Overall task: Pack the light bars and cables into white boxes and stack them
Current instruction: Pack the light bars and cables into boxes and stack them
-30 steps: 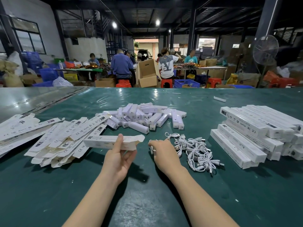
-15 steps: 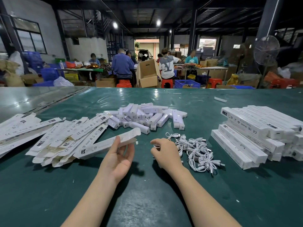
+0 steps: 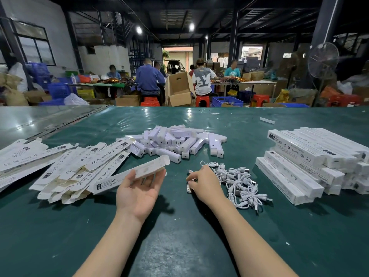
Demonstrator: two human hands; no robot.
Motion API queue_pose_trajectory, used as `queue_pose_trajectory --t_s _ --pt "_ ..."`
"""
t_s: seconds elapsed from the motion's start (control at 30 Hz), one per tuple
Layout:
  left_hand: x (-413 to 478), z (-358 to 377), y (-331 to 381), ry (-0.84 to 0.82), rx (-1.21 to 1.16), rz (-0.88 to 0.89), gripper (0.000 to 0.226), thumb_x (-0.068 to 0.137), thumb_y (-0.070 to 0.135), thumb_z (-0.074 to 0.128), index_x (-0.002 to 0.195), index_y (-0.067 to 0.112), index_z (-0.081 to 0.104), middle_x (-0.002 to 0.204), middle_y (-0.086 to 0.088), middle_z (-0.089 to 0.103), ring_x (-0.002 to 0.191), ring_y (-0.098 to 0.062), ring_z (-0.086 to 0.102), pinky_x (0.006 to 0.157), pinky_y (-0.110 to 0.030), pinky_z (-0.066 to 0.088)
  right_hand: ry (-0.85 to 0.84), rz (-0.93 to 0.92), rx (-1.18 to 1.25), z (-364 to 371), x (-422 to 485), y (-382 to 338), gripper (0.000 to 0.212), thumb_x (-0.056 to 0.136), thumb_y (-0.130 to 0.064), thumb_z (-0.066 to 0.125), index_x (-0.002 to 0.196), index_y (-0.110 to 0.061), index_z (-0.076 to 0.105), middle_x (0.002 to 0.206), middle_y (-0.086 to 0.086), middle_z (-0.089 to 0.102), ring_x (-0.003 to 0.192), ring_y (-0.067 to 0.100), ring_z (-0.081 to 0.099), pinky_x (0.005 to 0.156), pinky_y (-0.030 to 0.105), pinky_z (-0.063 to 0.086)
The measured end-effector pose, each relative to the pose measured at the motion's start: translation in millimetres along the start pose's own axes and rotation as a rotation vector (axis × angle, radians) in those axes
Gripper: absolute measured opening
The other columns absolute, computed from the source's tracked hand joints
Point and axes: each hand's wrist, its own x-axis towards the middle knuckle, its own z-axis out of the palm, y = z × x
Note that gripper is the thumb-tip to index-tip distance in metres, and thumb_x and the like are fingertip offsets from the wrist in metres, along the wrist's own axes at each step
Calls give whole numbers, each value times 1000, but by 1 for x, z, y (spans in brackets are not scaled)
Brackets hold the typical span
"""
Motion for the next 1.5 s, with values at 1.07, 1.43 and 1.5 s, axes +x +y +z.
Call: queue_pose_trajectory --t_s 1.07,1.43,1.5 --pt "4 -2 -8 101 28 -103 38 92 43 49 84 7 59 84 -14 63 77 -25 60 54 -39 57 9 -71 38 -5 -5 -6 19 77 -25 70 89 -11 72 91 8 69 90 22 58 64 23 31" --pt "6 0 -10 134 118 -107 34 92 45 47 86 13 57 88 -13 61 76 -23 61 52 -34 57 27 -61 1189 -10 -8 -15 25 71 11 70 67 -10 58 62 1 67 49 6 57 48 14 42" --pt "7 1 -14 163 173 -133 34 93 44 47 85 12 57 88 -13 59 80 -22 57 50 -33 57 -9 -62 1187 -9 -8 -15 25 72 14 68 65 -9 61 57 -5 67 48 2 57 49 12 43"
